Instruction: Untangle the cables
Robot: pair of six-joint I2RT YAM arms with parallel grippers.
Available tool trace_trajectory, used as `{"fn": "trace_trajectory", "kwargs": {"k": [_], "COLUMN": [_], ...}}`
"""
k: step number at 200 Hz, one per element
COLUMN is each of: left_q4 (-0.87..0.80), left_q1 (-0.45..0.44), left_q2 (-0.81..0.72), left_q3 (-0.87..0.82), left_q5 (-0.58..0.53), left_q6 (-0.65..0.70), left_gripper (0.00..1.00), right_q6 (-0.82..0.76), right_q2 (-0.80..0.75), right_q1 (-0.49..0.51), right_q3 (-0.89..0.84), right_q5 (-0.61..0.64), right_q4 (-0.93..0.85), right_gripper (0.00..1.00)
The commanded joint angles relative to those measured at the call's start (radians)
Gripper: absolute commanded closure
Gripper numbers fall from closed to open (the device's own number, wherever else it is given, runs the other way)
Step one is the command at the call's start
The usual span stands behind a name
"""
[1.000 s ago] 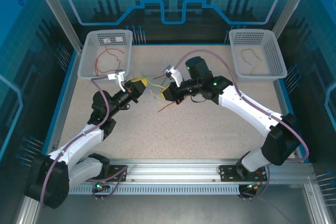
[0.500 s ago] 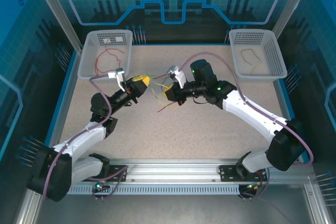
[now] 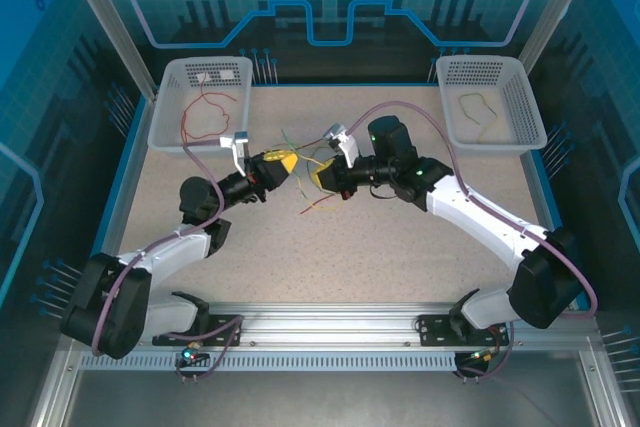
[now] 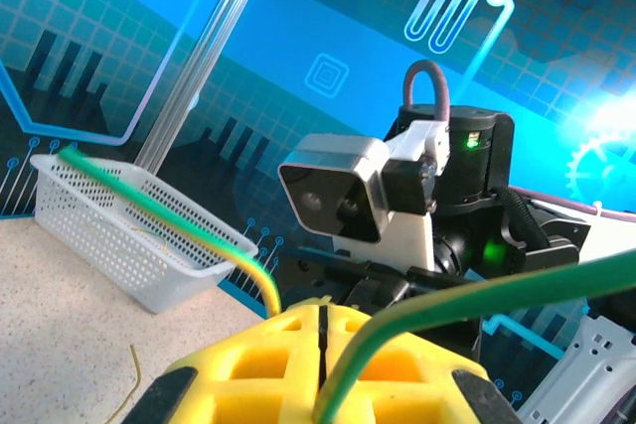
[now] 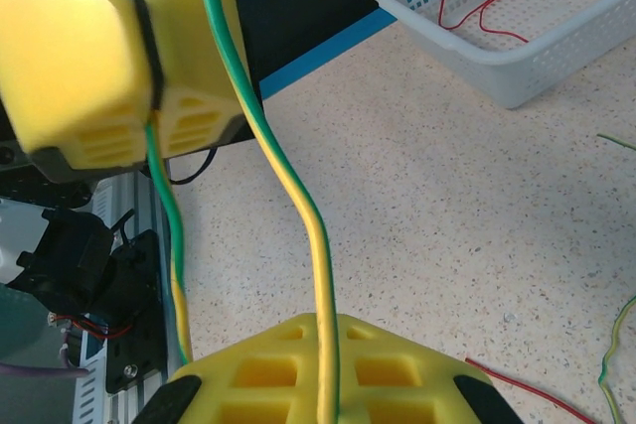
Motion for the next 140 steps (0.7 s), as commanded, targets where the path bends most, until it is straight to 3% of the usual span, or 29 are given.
{"fn": "trace_trajectory", "kwargs": {"k": [1, 50, 63, 77, 89, 103, 140], "left_q4": [0.073, 0.056, 0.005, -0.02, -0.044, -0.057, -0.019], "left_q1": [-0.008, -0.009, -0.01, -0.01, -0.009, -0.01, -0.011], "left_q2": [-0.006, -0.003, -0.02, -0.035, -0.046, -0.053, -0.053], "left_q3": [0.015, -0.003, -0.005, -0.012, -0.016, -0.015, -0.016], "left_q5": [-0.003, -0.046, -0.085, -0.109, -0.137, -0.133, -0.115], "left_q6": [0.018, 0.046, 0.064, 0.083, 0.089, 0.096, 0.071], "left_gripper": [0.97, 0.92, 0.79, 0.82, 0.79, 0.84, 0.8], "right_q6": [0.007, 0.011, 0.011, 0.012, 0.012, 0.01, 0.009], "right_q2": [-0.012, -0.032, -0.044, -0.053, -0.054, -0.051, -0.015], "right_q1": [0.02, 0.022, 0.023, 0.028, 0.032, 0.04, 0.06], "right_q3": [0.003, -0.009, -0.021, -0.033, -0.034, -0.035, -0.015], "right_q5": [-0.014, 0.008, 0.008, 0.012, 0.015, 0.015, 0.007], "right_q4": [0.054, 0.066, 0.079, 0.094, 0.099, 0.104, 0.109], "right_gripper": [1.0, 1.0, 1.0, 1.0, 1.0, 1.0, 1.0]}}
